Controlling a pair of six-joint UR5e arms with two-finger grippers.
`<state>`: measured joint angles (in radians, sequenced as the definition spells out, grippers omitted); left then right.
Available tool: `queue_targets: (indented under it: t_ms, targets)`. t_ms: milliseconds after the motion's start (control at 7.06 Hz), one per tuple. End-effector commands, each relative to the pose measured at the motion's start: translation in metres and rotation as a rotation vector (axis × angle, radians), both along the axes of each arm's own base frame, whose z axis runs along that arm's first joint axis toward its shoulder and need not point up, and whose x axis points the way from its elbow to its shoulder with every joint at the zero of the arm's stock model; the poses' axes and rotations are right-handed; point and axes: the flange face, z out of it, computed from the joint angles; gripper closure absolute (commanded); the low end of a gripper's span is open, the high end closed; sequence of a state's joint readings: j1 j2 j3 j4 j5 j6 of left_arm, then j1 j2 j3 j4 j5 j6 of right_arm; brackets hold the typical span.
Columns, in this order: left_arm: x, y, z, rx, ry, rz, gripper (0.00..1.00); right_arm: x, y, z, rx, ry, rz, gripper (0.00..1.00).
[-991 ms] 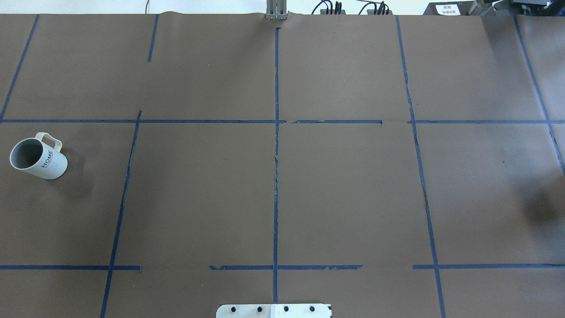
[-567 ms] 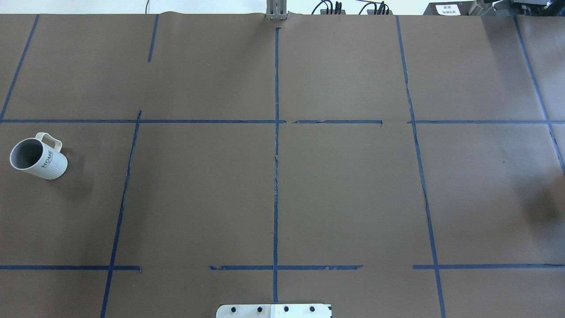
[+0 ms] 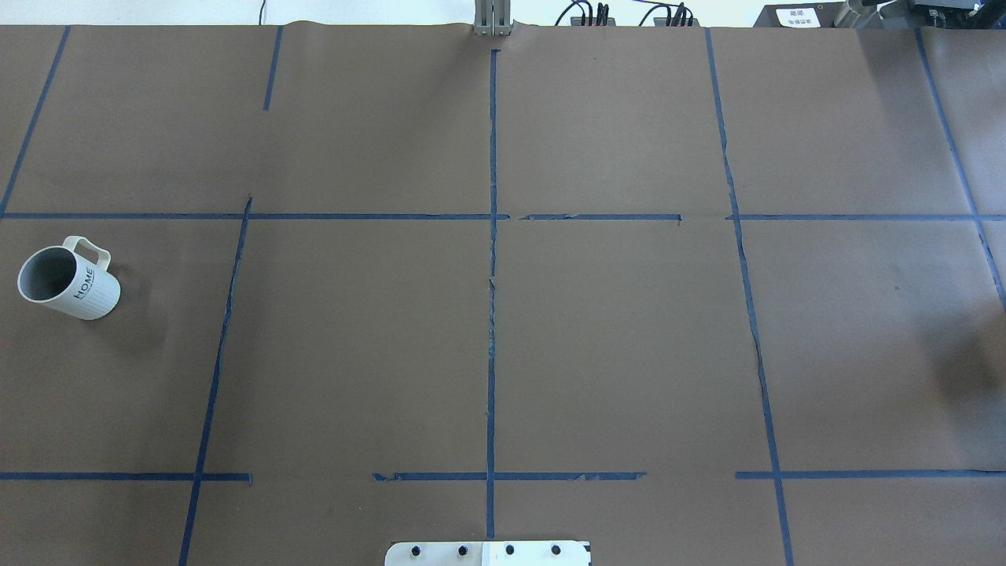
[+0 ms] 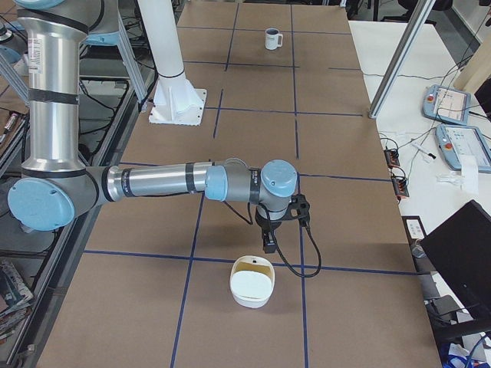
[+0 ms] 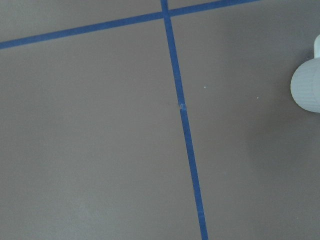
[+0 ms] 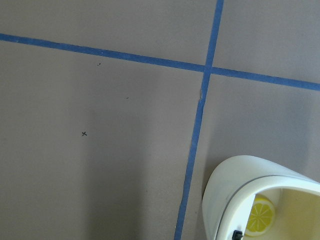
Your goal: Left arm hands cup to right arm to dump lemon
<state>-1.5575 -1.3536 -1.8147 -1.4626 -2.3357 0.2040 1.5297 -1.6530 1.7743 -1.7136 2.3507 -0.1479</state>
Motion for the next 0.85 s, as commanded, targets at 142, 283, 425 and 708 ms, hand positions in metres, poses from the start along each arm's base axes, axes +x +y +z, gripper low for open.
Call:
queue_targets:
  t_ms: [142, 283, 425, 708]
  targets:
    - [-0.0107, 0.0074, 0.0032, 0.004, -0.018, -0.028, 0.0, -0.0008, 0.0051, 0.0048, -0.014, -0.002, 0.0, 0.0]
    - [-0.0115, 0.0065, -0.0039, 0.019, -0.021, -0.03, 0.0, -0.0008, 0.0052, 0.0056, -0.015, -0.002, 0.0, 0.0]
    - [-0.0116, 0.0052, -0.0037, 0.019, -0.021, -0.03, 0.0, -0.0005, 0.0073, 0.0086, -0.02, 0.001, -0.001, 0.0]
    - [-0.0117, 0.005, -0.0045, 0.024, -0.023, -0.029, 0.0, -0.0004, 0.008, 0.0093, -0.021, 0.001, -0.002, 0.0]
